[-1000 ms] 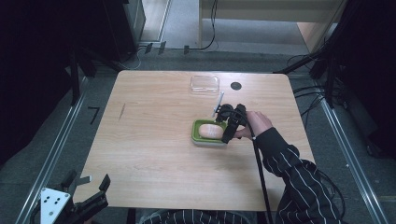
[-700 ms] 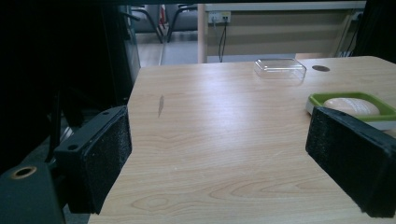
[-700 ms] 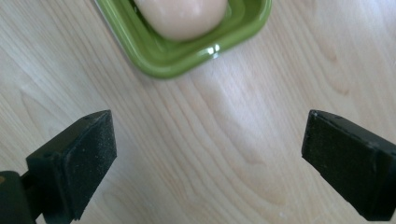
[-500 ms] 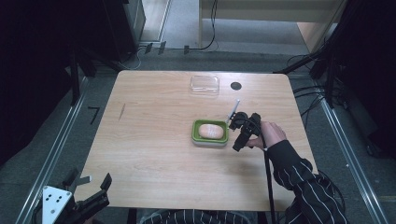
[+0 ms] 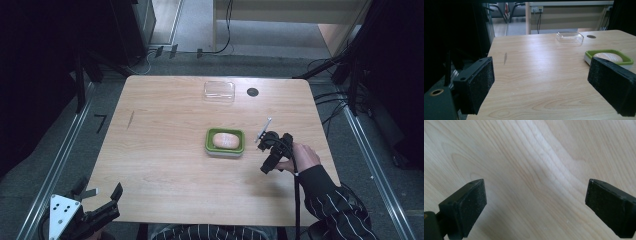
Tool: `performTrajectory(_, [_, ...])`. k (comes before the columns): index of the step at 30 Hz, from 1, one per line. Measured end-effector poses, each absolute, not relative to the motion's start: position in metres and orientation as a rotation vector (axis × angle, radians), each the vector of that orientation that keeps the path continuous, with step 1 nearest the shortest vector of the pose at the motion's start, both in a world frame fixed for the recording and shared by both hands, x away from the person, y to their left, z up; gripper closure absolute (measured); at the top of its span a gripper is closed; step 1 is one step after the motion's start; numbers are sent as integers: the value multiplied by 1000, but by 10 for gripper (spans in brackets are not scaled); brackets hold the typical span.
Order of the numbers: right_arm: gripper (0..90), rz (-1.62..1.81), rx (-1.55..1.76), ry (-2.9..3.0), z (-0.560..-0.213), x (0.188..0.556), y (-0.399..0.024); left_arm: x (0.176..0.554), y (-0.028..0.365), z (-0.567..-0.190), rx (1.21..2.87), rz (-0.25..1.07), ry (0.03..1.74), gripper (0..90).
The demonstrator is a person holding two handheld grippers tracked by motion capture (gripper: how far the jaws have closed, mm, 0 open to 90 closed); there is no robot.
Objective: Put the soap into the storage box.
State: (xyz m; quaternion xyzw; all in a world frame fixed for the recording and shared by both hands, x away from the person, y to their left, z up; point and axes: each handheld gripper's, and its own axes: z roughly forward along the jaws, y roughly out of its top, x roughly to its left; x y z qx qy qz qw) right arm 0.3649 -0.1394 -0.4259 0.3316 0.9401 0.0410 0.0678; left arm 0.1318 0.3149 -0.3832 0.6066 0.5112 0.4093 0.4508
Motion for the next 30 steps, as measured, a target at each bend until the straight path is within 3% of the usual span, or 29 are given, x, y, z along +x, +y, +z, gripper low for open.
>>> performTrajectory(30, [47, 60, 1110, 2824, -452, 321, -177, 144, 309, -383, 1523, 983, 1225, 72])
